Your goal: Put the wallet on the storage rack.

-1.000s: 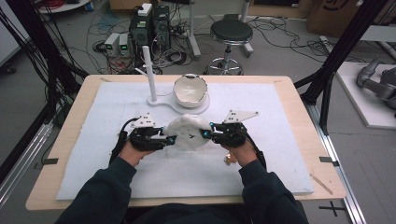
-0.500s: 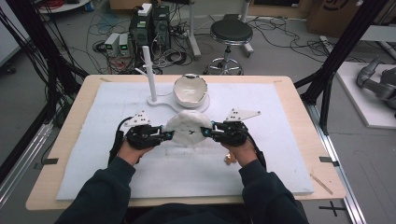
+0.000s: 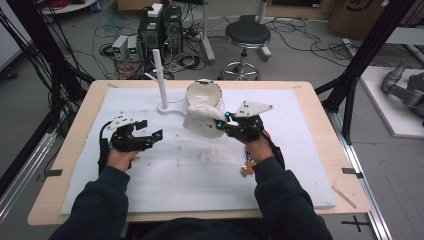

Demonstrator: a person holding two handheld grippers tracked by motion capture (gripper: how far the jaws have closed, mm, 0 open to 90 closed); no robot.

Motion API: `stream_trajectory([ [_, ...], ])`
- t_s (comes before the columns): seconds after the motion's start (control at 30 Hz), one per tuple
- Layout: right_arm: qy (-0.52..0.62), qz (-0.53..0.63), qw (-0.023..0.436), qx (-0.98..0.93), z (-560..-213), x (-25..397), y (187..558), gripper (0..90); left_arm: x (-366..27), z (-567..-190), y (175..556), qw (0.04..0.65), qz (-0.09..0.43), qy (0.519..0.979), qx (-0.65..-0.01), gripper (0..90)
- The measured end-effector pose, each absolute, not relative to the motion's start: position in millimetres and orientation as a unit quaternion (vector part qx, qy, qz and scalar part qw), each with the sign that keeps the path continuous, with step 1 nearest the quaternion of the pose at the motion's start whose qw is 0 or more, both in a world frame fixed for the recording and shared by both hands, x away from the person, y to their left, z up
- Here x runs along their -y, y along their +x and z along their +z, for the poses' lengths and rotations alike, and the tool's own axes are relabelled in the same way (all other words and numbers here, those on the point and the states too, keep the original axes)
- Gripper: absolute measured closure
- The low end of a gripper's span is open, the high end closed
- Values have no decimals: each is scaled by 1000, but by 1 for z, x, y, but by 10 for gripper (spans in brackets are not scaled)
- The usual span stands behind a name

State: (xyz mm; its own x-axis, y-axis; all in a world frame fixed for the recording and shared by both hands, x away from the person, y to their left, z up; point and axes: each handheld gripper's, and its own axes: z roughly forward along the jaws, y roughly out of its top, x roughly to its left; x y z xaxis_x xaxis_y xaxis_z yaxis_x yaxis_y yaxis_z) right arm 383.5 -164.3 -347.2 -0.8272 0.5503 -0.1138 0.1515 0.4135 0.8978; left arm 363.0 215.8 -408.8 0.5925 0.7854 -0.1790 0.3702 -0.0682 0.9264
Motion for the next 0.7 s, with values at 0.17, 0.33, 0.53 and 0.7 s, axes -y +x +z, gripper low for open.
stream_trajectory([
  [0.17,208,486,224,-819,-330,156,400,758,-233,-409,363,546,216,699,-408,195],
  [0.33,206,481,259,-812,-309,150,419,759,-247,-411,363,547,228,699,-402,198],
  [0.53,218,457,305,-806,-297,145,447,759,-250,-415,366,549,200,695,-419,195],
  [0.7,227,414,343,-812,-300,142,467,758,-247,-416,366,550,187,698,-418,195],
])
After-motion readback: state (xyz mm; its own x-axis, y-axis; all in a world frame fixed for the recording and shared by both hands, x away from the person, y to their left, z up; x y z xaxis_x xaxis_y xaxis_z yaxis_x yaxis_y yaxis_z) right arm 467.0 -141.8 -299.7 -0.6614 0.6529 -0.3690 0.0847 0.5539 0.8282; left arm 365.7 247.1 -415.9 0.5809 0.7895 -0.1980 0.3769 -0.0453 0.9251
